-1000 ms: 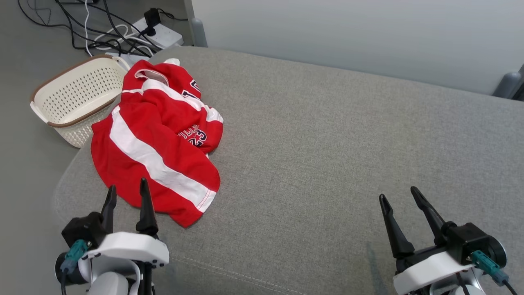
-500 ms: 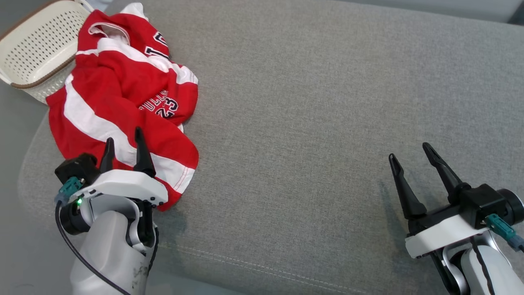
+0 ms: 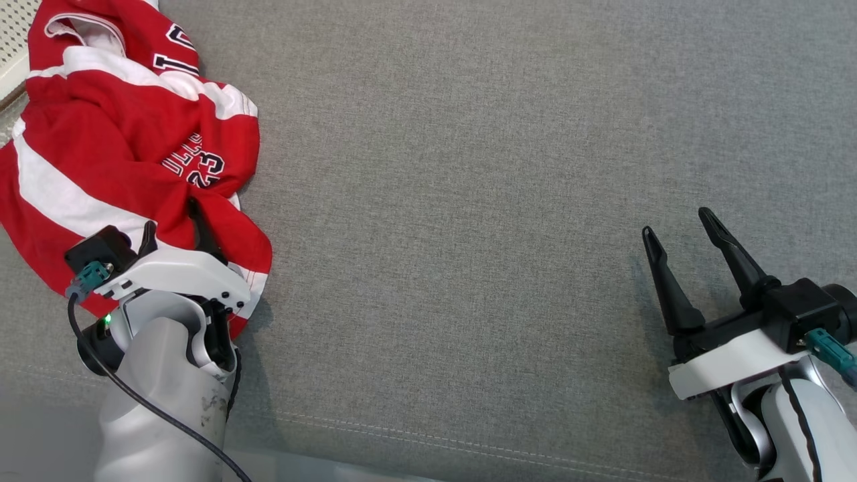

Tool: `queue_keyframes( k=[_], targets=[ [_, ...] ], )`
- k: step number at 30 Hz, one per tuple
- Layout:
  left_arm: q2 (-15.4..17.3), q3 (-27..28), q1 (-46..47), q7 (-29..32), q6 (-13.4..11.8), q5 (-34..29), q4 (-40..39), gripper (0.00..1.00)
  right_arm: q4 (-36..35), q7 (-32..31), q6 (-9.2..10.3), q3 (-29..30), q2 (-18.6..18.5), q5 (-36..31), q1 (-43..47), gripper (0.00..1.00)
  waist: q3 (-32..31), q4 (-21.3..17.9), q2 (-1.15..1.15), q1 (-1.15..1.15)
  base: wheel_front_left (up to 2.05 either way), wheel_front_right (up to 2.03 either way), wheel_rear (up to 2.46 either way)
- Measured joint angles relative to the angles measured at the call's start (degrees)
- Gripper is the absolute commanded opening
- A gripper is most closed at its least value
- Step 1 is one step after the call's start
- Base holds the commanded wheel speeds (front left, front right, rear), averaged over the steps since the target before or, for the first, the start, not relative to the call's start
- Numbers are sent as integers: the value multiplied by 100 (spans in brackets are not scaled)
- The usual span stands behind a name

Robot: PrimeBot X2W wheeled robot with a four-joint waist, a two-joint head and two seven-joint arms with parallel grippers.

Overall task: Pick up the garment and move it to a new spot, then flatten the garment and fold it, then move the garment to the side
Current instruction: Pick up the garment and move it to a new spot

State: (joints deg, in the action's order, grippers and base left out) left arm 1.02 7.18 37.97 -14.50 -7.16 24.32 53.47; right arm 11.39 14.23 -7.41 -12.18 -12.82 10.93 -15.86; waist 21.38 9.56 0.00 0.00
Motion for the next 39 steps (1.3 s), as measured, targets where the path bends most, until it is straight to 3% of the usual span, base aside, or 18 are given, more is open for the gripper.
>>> queue_keyframes(
  k=[11, 12, 14, 19, 29, 31, 34, 39],
  targets=[
    [-3, 348, 227, -7, 31, -163, 476, 100, -8, 0, 0, -73, -35, 15, -102, 100, 109, -6, 0, 0, 0, 0, 0],
    [-5, 372, 257, -21, 63, -163, 537, 58, -8, 0, 0, -81, -43, 15, -124, 100, 114, -4, 0, 0, 0, 0, 0],
    [-2, 420, 311, -24, 97, -163, 624, 0, -8, 0, 0, -86, -52, 15, -138, 100, 118, 2, 0, 0, 0, 0, 0],
    [-13, 547, 340, -22, 158, -271, 494, 0, -1, 0, 0, -102, -51, 16, -142, 100, 75, 16, 0, 0, 0, 0, 0],
    [-15, 642, -176, -23, 459, -472, -839, 0, 41, 0, 0, -82, 126, 73, -108, 100, -298, 8, 0, 0, 0, 0, 0],
    [-11, 559, -310, -23, 461, -416, -1029, 0, 53, 0, 0, -79, 179, 74, -86, 100, -405, -12, 0, 0, 0, 0, 0],
    [-7, 433, -411, -23, 619, 174, -1111, 0, 63, 0, 0, -11, 258, 81, 1, 100, -586, -54, 0, 0, 0, 0, 0],
    [-1, 86, -671, -23, 617, 455, -1429, 0, 82, 0, 0, 56, 424, 116, 207, 100, -895, -192, 0, 0, 0, 0, 0]
  ],
)
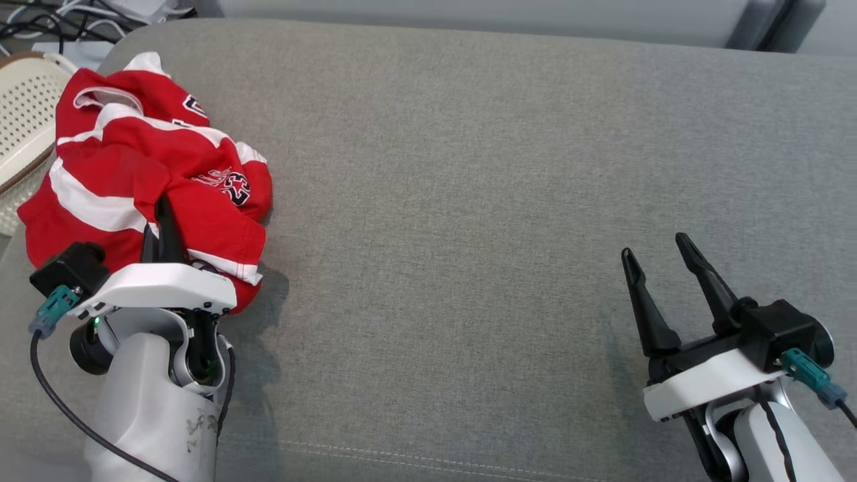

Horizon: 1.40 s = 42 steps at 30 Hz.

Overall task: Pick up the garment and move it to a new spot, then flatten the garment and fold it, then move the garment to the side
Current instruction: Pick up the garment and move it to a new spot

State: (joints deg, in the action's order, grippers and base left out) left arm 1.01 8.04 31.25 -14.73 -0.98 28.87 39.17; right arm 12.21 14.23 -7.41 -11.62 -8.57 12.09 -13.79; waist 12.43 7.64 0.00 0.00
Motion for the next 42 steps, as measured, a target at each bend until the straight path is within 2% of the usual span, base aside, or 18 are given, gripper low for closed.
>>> queue_keyframes(
  k=[10, 18, 19, 21, 30, 34, 38, 42],
  targets=[
    [29, -784, -318, 0, -32, 743, -476, 0, 43, 0, 0, 162, 234, 7, 459, 100, -564, -614, 0, 0, 0, 0, 0],
    [45, -1491, -371, 0, -257, 1551, -757, 0, 43, 0, 0, 209, 308, 5, 602, 100, -826, -1320, 0, 0, 0, 0, 0],
    [53, -1800, -370, 0, -321, 2072, -862, 0, 48, 0, 0, 193, 324, 5, 617, 100, -874, -1600, 0, 0, 0, 0, 0],
    [53, -2034, -360, 0, -392, 2404, -904, 0, 51, 0, 0, 193, 334, 5, 616, 100, -898, -1784, 0, 0, 0, 0, 0],
    [63, -3093, 165, 0, -673, 3192, -981, 0, 69, 0, 0, 182, 386, 8, 610, 100, -917, -2625, 0, 0, 0, 0, 0],
    [65, -3473, 463, -1, -746, 3439, -903, 0, 73, 0, 0, 168, 409, 9, 586, 100, -854, -2888, 0, 0, 0, 0, 0],
    [49, -3996, 619, 0, -815, 3657, -392, 0, 69, 0, 0, 125, 430, 15, 472, 100, -746, -3075, 0, 0, 0, 0, 0],
    [87, -4366, 644, 0, -712, 4039, -37, 0, 69, 0, 0, 81, 459, 16, 399, 100, -625, -3211, 0, 0, 0, 0, 0]
  ],
)
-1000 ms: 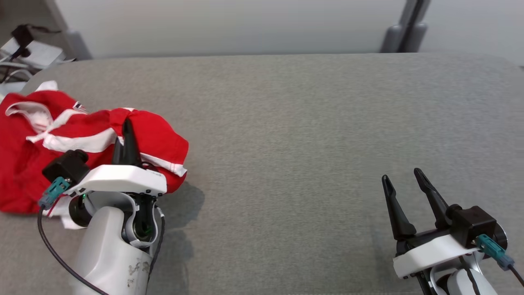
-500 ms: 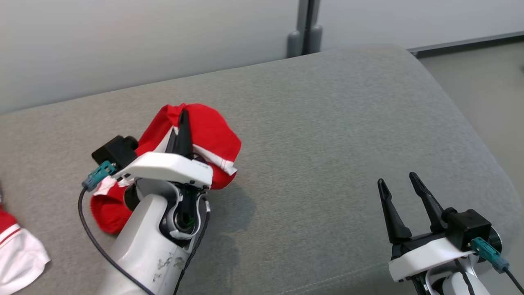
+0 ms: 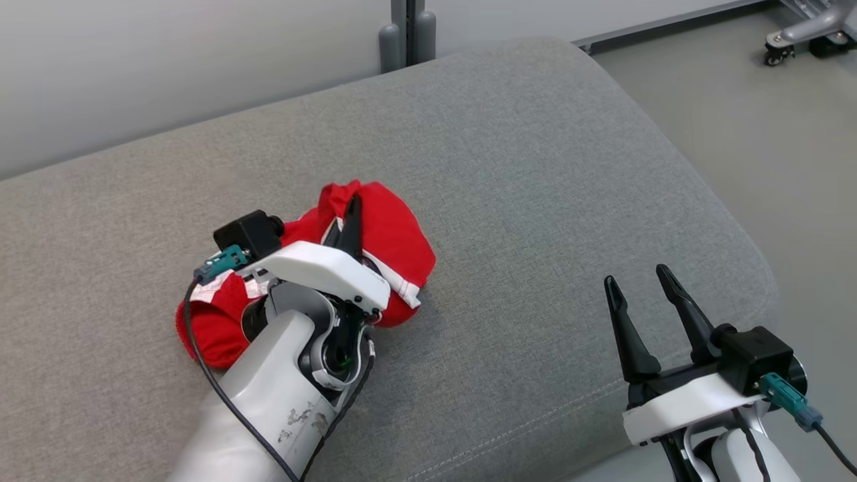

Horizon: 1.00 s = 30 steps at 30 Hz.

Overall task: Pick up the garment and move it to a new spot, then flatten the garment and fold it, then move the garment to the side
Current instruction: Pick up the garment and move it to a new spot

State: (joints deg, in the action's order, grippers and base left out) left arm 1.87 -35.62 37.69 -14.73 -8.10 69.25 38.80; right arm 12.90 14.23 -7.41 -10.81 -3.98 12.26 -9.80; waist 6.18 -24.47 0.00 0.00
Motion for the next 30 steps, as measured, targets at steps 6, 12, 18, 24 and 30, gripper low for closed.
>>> queue_keyframes(
  k=[6, 12, 18, 24, 30],
  targets=[
    [3, -530, 71, 1, 23, 69, 479, 100, -2, 0, 0, 1, 46, 18, -48, 100, 152, 1, 0, 0, 0, 0, 0],
    [1, -417, 246, 1, 107, -620, 356, 100, -9, 0, 0, 27, 63, 37, -51, 100, 182, 263, 0, 0, 0, 0, 0],
    [0, 247, 101, 0, 105, -1778, -339, 100, -29, 0, 0, -30, 70, 37, -52, 100, 87, 633, 0, 0, 0, 0, 0],
    [4, 641, -648, 0, 304, -2525, -932, 100, -36, 0, 0, -92, 65, 41, -20, 100, -123, 1048, 0, 0, 0, 0, 0],
    [19, 1060, -1289, 0, 299, -3110, -1504, 100, -33, 0, 0, -59, 27, 213, 247, 100, -363, 1516, 0, 0, 0, 0, 0]
  ],
)
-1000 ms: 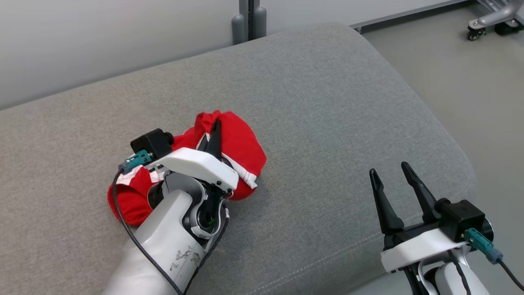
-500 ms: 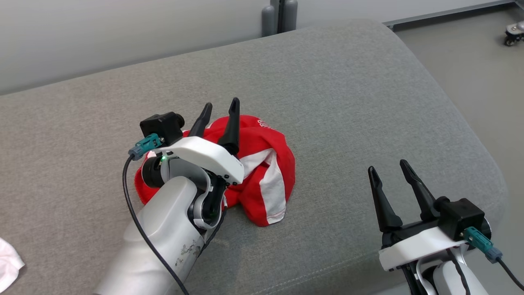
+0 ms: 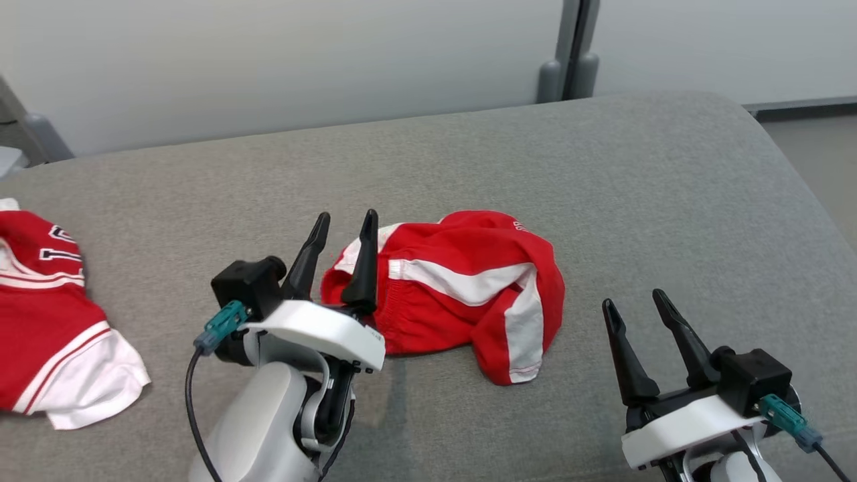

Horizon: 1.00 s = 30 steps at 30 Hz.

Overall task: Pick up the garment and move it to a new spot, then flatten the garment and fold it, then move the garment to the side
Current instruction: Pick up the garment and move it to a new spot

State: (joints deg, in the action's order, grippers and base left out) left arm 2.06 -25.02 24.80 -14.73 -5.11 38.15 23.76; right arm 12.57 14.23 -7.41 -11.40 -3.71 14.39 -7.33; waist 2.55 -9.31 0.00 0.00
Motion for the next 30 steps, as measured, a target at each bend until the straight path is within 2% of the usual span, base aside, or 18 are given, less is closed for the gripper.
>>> queue_keyframes(
  k=[3, 6, 9, 14, 18, 21, 30],
  targets=[
    [10, 174, -361, 0, 16, -90, -289, 100, -3, 0, 0, 15, 1, 180, 108, 100, -99, 230, 0, 0, 0, 0, 0],
    [26, 353, -773, 0, 159, -87, -541, 100, -34, 0, 0, 25, 4, 343, 204, 100, -196, 418, 0, 0, 0, 0, 0],
    [29, 638, -1138, 0, 160, -153, -817, 100, -63, 0, 0, 22, 14, 376, 282, 100, -299, 566, 0, 0, 0, 0, 0],
    [48, 1056, -1602, 0, 145, -912, -1401, 100, -71, 0, 0, 53, 15, 336, 443, 100, -449, 765, 0, 0, 0, 0, 0],
    [48, 1234, -2003, 0, 100, -1564, -1717, 100, -57, 0, 0, 132, 14, 212, 534, 100, -567, 865, 0, 0, 0, 0, 0],
    [51, 1377, -2286, 0, 99, -1819, -1863, 100, -51, 0, 0, 216, 13, 133, 624, 100, -650, 913, 0, 0, 0, 0, 0],
    [60, 1784, -3011, 0, 199, -2168, -1970, 100, -62, 0, 0, 598, 12, -64, 949, 100, -817, 913, 0, 0, 0, 0, 0]
  ],
)
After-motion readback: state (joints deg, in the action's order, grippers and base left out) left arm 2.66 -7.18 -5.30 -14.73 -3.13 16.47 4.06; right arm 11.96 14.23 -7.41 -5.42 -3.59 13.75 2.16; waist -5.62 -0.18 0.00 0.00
